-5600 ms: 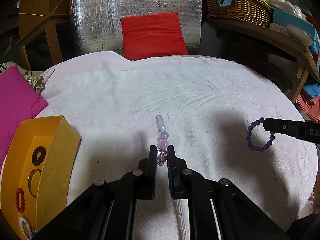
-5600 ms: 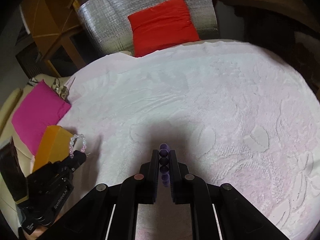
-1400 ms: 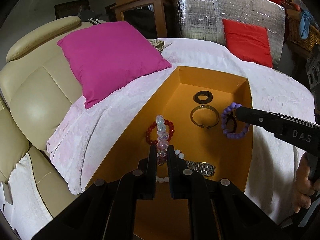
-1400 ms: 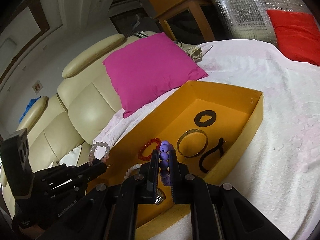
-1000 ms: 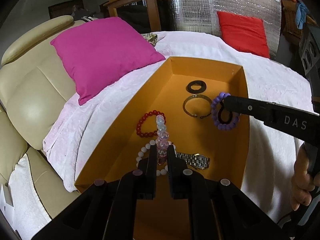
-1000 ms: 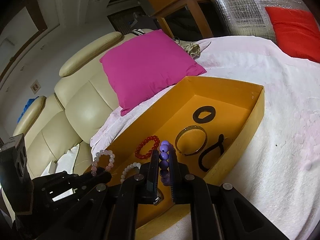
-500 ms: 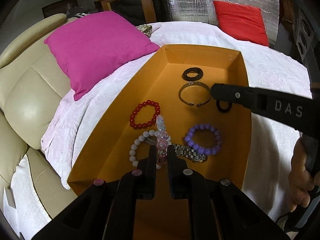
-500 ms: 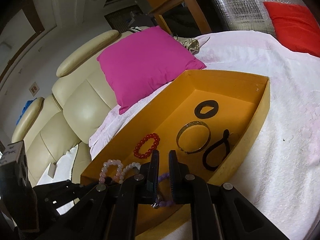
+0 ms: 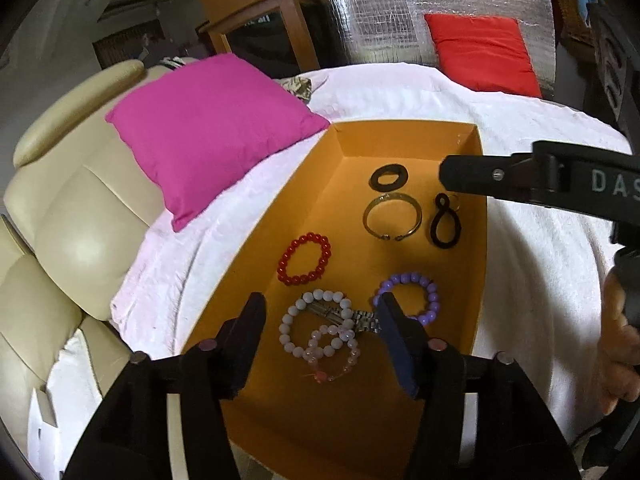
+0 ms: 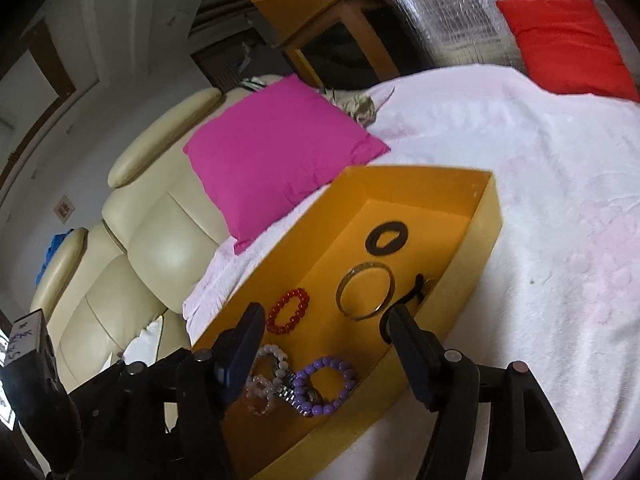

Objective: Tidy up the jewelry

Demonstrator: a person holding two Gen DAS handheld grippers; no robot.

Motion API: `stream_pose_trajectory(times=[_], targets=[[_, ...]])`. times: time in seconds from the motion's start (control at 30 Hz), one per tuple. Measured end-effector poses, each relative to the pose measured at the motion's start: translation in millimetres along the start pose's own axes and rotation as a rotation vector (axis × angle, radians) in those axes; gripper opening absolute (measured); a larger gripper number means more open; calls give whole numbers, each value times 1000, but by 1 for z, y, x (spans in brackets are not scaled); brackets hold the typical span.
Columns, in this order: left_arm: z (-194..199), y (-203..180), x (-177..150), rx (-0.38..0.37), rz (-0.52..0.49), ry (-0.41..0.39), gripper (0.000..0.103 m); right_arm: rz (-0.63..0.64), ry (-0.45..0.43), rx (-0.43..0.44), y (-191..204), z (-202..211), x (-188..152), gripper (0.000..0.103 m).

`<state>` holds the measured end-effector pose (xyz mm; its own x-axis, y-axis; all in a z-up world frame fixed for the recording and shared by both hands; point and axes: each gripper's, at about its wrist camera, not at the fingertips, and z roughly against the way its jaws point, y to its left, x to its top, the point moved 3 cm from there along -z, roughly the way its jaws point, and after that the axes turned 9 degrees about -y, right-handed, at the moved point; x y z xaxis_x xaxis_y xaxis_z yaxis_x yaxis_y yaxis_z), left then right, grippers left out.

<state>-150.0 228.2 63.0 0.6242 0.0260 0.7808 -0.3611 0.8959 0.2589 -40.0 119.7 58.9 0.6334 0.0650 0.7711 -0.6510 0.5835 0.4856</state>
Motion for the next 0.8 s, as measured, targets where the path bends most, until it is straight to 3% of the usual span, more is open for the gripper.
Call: stream_pose_trajectory(times=[0.23, 0.47, 0.67, 0.8], targets=[[29, -4, 17, 37, -19, -53, 77, 16, -39, -33, -4, 33, 11, 69], [57, -6, 32, 50, -16, -87, 79, 92, -79, -160, -14, 70, 20, 71], [87, -11, 43, 191, -84, -127, 79, 166, -113, -270, -18, 107, 25, 71], [109, -4, 47, 156, -40, -149, 79, 192, -149, -338, -15, 136, 29, 74]])
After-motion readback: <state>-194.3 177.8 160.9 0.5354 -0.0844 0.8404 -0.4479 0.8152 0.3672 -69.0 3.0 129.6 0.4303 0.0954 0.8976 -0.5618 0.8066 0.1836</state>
